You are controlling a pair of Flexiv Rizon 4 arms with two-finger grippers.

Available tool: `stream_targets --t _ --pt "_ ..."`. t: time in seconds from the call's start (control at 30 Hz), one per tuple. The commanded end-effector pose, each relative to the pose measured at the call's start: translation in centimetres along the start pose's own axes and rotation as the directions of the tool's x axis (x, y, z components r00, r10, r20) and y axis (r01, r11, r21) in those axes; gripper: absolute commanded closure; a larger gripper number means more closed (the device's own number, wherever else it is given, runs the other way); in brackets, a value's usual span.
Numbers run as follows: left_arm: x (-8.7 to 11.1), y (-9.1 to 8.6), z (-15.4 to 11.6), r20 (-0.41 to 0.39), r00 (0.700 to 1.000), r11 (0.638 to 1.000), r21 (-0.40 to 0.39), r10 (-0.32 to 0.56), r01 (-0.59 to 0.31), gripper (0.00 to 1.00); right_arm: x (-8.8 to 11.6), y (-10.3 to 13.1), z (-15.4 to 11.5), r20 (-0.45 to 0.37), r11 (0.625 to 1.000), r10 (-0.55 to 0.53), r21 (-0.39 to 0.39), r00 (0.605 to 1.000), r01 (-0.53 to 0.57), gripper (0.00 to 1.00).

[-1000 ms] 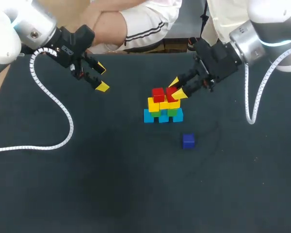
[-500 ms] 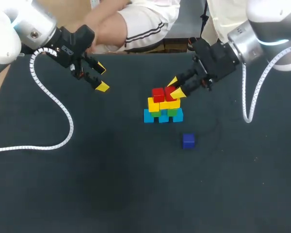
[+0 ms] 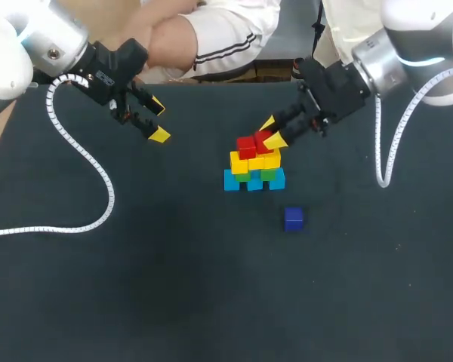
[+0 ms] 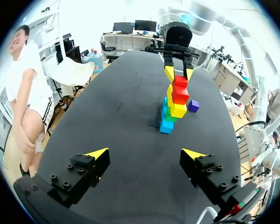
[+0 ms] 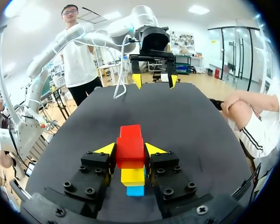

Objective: Place the blue cubes, place green cubes on the blue cubes, place the yellow cubes on the green cubes, then place the red cubes on the yellow cubes, and place purple cube on the red cubes.

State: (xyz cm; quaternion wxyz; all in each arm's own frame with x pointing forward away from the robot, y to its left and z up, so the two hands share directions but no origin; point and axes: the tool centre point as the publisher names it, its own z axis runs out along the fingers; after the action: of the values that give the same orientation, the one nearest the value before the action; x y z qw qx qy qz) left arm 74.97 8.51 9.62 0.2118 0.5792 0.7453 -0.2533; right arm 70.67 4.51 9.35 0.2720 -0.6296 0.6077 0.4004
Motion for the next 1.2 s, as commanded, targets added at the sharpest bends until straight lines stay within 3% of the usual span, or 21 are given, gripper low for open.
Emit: stream_targets --t 0.03,1.2 --pt "0.1 0.0 0.0 0.002 1.0 1.0 -0.001 0.003 -0.003 0.0 -0.2 1.1 0.0 -0.008 1.0 0.003 0.023 1.0 -0.002 1.0" --pt "0.1 0.0 0.0 0.002 1.0 1.0 -0.001 0.003 -0.003 0.0 0.8 0.3 0.3 -0.005 1.0 0.022 0.006 1.0 -0.021 1.0"
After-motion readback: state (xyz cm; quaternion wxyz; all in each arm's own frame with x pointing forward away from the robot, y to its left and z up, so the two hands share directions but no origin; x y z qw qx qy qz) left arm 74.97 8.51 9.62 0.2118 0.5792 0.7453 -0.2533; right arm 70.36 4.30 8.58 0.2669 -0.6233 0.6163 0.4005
